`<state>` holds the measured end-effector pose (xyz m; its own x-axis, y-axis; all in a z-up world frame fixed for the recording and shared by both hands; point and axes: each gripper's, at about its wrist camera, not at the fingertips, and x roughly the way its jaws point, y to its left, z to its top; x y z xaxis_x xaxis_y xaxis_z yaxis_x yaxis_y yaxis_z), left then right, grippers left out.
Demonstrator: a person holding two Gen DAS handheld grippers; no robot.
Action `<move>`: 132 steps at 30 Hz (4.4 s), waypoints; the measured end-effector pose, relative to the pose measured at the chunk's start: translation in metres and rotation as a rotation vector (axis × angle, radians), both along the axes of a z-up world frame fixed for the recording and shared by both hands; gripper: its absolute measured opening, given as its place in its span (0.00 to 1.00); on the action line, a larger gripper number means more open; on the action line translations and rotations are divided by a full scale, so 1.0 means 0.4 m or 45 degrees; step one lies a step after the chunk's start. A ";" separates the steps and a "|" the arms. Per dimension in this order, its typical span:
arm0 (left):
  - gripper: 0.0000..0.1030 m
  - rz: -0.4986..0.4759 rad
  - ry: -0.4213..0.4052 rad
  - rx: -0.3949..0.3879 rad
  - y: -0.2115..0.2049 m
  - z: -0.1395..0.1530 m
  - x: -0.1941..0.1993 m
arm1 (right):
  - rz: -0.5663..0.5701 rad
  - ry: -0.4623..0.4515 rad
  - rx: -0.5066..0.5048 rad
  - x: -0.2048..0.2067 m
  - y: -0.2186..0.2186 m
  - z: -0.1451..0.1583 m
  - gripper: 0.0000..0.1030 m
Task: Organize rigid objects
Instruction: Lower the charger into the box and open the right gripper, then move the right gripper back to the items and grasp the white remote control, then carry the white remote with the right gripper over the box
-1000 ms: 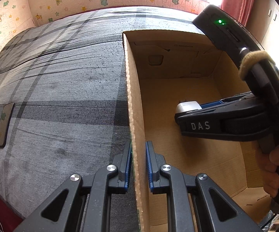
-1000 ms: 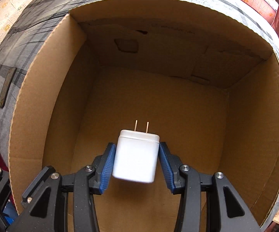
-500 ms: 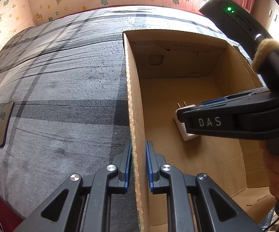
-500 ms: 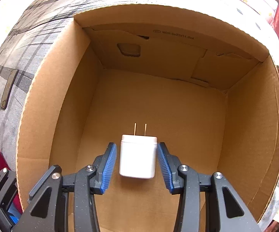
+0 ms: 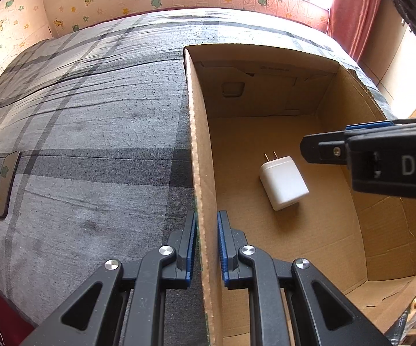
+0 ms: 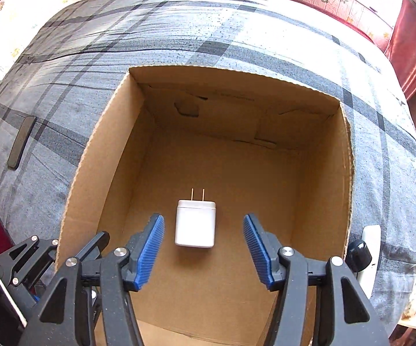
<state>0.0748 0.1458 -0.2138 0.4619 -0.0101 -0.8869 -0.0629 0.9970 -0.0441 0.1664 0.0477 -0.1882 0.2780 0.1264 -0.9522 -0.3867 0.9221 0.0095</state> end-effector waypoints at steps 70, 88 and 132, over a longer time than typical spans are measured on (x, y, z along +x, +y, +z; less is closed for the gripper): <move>0.15 0.010 0.013 0.014 -0.005 0.000 0.001 | -0.352 0.033 -0.116 0.035 -0.739 -0.209 0.99; 0.16 0.016 0.015 0.020 -0.007 -0.003 0.003 | -0.292 0.069 -0.081 0.068 -0.701 -0.252 0.48; 0.14 0.002 0.003 0.031 -0.021 0.007 -0.004 | -0.422 -0.120 -0.002 -0.061 -0.590 0.069 0.48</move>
